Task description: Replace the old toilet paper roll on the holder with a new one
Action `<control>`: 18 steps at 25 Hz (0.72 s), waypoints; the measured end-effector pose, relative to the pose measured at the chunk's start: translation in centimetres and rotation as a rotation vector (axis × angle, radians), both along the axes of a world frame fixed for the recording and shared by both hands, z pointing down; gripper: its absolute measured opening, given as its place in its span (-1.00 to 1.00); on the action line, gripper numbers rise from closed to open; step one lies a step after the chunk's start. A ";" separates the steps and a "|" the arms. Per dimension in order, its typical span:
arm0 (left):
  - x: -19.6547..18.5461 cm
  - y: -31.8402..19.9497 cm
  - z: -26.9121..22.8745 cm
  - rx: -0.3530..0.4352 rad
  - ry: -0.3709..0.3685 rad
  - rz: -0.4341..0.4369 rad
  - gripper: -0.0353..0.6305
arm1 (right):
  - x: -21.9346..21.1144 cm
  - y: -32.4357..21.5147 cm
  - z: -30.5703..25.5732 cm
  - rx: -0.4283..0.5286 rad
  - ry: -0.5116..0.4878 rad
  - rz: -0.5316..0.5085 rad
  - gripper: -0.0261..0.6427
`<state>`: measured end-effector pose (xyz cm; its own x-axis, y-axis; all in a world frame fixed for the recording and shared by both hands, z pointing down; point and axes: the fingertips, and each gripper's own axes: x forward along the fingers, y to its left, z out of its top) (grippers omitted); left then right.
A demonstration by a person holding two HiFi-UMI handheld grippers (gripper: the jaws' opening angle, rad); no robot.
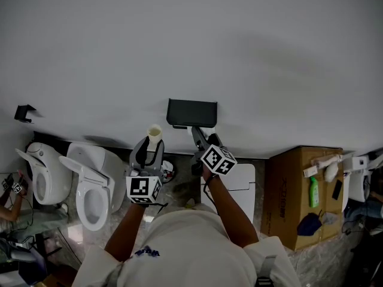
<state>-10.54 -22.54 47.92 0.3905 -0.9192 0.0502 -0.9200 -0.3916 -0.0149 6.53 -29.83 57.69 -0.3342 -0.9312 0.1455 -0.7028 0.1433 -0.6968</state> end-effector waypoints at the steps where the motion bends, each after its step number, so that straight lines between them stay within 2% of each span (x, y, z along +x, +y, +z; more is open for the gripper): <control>1: 0.0 0.0 0.0 -0.001 -0.001 0.000 -0.37 | 0.0 0.0 0.0 -0.002 0.000 -0.001 0.19; 18: -0.1 0.6 -0.2 -0.003 -0.005 -0.002 -0.37 | -1.6 0.0 0.5 -0.022 -0.013 -0.051 0.18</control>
